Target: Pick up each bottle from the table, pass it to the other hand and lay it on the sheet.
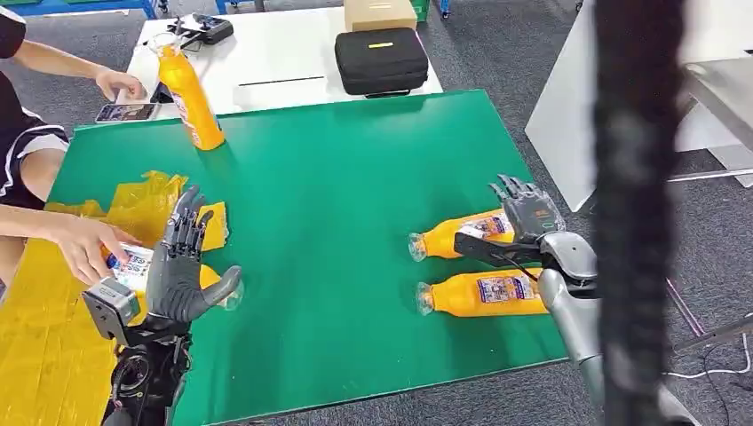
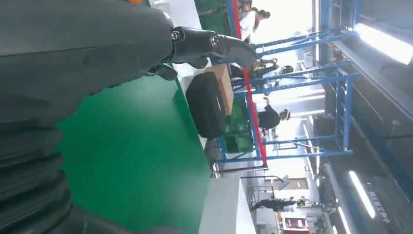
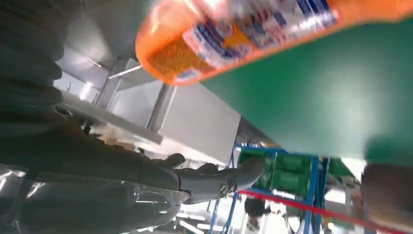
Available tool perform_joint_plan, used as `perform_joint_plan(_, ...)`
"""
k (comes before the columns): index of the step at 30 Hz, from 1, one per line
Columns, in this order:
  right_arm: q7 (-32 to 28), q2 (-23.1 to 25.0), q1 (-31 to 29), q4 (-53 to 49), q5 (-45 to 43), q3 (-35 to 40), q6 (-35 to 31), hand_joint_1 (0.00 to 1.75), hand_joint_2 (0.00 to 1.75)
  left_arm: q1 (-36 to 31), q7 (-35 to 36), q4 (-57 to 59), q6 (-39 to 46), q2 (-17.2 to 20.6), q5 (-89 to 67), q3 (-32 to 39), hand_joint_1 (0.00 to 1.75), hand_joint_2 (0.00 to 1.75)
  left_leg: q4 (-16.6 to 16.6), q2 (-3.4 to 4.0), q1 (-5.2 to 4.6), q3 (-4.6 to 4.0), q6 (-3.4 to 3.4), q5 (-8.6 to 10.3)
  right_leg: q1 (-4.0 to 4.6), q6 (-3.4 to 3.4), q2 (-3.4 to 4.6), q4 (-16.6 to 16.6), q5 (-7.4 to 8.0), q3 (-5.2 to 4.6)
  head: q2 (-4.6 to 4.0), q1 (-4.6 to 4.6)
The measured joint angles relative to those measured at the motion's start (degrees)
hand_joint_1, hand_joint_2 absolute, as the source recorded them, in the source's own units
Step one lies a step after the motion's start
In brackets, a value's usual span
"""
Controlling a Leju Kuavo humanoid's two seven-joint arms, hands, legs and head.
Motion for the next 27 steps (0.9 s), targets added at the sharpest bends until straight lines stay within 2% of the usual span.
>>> perform_joint_plan(6,0.1,0.0,-0.9,3.1,0.1,0.2,0.8,0.00,1.75,-0.3,0.2,0.4,-0.1,-0.1,0.2,0.0,0.00,1.75,0.0,0.01,0.00,0.00,0.00,0.00,0.00,0.00,0.01,0.0,0.00,-0.01,0.00,-0.02)
perform_joint_plan(14,1.0,0.0,-4.2,12.2,1.5,1.1,1.2,0.00,1.75,-0.9,0.6,1.9,-0.1,-0.1,0.6,-0.4,0.00,1.75,0.0,0.00,-0.01,0.00,0.00,0.00,-0.03,0.01,0.00,0.0,0.00,0.01,0.00,0.00)
perform_joint_plan(26,2.9,3.5,-14.3,31.6,5.2,4.7,-3.6,0.00,1.75,-1.2,0.0,4.4,0.4,-0.2,1.7,-1.5,0.00,1.75,0.0,0.01,-0.01,0.02,0.00,0.02,-0.02,0.01,0.01,0.0,0.01,0.00,0.00,-0.02)
perform_joint_plan(27,3.0,3.8,-14.8,32.6,5.2,5.0,-3.7,0.19,1.75,-1.2,0.0,4.6,0.4,-0.2,1.7,-1.5,0.00,1.75,0.0,0.01,-0.01,0.02,0.00,0.02,-0.02,0.01,0.01,0.0,0.01,0.00,0.00,0.00)
